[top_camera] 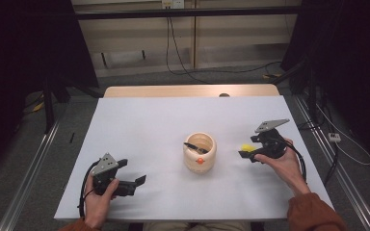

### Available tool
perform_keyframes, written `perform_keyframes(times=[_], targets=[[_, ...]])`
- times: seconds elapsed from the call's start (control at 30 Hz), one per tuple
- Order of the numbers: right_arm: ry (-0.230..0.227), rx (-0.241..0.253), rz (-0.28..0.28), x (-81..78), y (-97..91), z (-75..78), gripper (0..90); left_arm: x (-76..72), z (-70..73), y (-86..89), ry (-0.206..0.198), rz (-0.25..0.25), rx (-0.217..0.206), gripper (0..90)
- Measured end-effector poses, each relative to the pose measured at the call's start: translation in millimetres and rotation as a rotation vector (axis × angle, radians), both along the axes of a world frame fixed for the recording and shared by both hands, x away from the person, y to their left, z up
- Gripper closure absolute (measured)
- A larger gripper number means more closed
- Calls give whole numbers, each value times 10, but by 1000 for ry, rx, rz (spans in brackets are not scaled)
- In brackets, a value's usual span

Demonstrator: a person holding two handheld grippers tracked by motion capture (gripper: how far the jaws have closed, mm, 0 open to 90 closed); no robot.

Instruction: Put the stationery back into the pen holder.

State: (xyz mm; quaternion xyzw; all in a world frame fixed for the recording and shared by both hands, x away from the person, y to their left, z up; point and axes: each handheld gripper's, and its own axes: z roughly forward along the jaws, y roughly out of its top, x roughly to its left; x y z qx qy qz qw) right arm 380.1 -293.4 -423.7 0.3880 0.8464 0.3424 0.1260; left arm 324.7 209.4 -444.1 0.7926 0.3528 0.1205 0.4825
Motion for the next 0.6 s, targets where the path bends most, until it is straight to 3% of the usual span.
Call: perform_keyframes(times=[0.13, 0.43, 0.6], targets=[[-13, -17, -9, -15, -46, 43, 97, -3, 2, -1, 0, 1, -3, 49], [-7, -110, 2, -10, -221, 52, 219, -2, 3, -2, 0, 1, -1, 49], [30, -138, 35, 77, -248, 9, 283, 0, -1, -4, -1, -2, 4, 49]])
